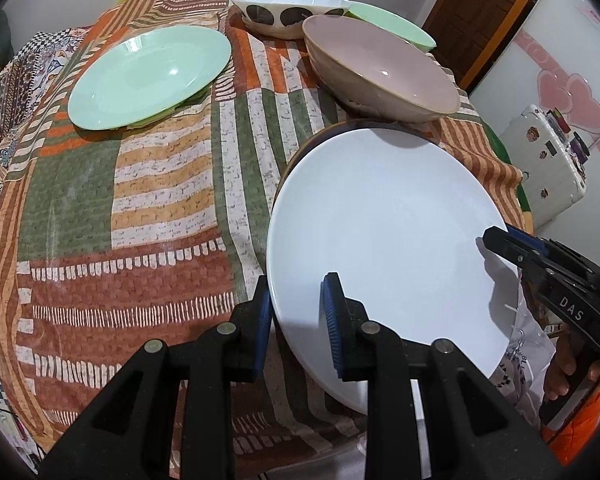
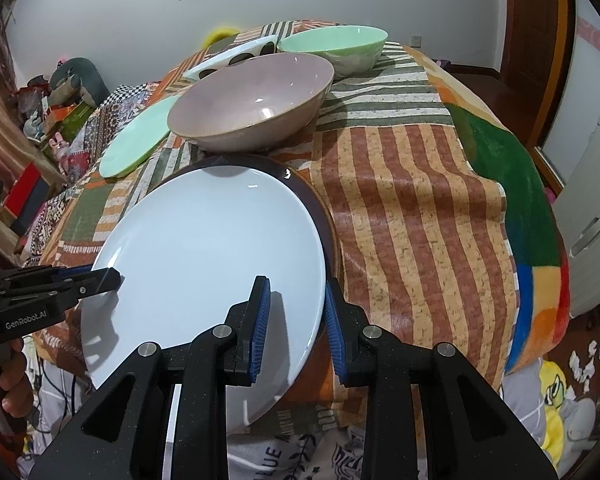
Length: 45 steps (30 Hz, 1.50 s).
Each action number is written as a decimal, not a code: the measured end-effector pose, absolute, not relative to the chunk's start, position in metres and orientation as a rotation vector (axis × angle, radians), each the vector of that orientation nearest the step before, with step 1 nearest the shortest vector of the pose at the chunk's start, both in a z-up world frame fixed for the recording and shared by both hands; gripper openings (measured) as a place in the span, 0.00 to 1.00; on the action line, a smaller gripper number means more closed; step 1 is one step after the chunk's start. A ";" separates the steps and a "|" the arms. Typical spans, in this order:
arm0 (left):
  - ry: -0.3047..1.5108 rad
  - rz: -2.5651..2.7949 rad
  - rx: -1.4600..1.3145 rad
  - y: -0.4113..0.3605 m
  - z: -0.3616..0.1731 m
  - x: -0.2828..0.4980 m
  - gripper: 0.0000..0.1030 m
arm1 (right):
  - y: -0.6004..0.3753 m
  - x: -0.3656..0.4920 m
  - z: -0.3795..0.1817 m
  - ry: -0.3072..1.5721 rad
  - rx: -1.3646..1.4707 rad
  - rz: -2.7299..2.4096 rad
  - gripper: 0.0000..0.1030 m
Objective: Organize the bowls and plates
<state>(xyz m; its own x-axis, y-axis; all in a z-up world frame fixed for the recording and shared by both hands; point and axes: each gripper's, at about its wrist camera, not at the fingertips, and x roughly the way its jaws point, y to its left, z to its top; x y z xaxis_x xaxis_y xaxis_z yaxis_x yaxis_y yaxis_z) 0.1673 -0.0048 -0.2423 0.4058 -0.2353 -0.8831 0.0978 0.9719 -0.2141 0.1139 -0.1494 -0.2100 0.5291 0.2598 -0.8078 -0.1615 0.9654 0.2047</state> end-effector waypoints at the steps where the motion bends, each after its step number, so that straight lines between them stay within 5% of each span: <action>1: 1.136 -0.211 -0.137 -0.005 -0.243 0.169 0.24 | -0.149 0.115 -0.210 0.980 0.105 0.249 0.24; 32: 1.045 -0.147 -0.140 0.023 -0.214 0.168 0.26 | -0.139 0.121 -0.193 0.932 0.067 0.252 0.30; 38: 0.946 -0.058 -0.155 0.066 -0.186 0.165 0.48 | -0.112 0.119 -0.161 0.846 0.023 0.324 0.37; 45: 0.886 0.054 -0.194 0.129 -0.170 0.180 0.49 | -0.068 0.132 -0.146 0.788 -0.020 0.400 0.38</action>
